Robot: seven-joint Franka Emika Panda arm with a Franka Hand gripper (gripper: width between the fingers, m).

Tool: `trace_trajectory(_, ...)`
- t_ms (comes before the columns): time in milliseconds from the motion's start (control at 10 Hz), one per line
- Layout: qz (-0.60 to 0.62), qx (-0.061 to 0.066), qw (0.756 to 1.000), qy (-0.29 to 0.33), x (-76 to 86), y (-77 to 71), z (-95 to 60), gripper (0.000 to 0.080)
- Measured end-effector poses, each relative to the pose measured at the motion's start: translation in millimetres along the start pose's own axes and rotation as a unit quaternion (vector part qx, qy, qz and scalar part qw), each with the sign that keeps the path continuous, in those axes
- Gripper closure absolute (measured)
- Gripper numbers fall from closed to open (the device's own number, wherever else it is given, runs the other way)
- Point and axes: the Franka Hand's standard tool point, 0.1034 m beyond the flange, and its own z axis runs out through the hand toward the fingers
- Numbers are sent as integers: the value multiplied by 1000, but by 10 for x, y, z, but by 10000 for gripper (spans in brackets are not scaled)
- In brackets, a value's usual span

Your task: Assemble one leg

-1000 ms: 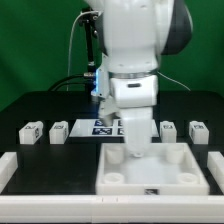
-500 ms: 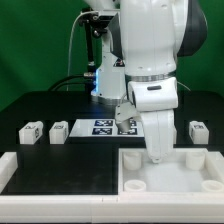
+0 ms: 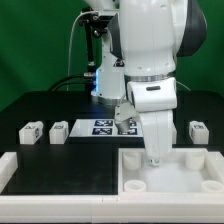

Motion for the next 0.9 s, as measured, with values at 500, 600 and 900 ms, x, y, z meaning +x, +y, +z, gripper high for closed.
trace_trajectory(500, 0, 0, 1000, 0, -5, -1, 1, 167)
trace_trajectory(600, 1, 0, 1000, 0, -6, -1, 2, 153)
trace_trajectory(900, 1, 0, 1000, 0, -9, -1, 2, 150)
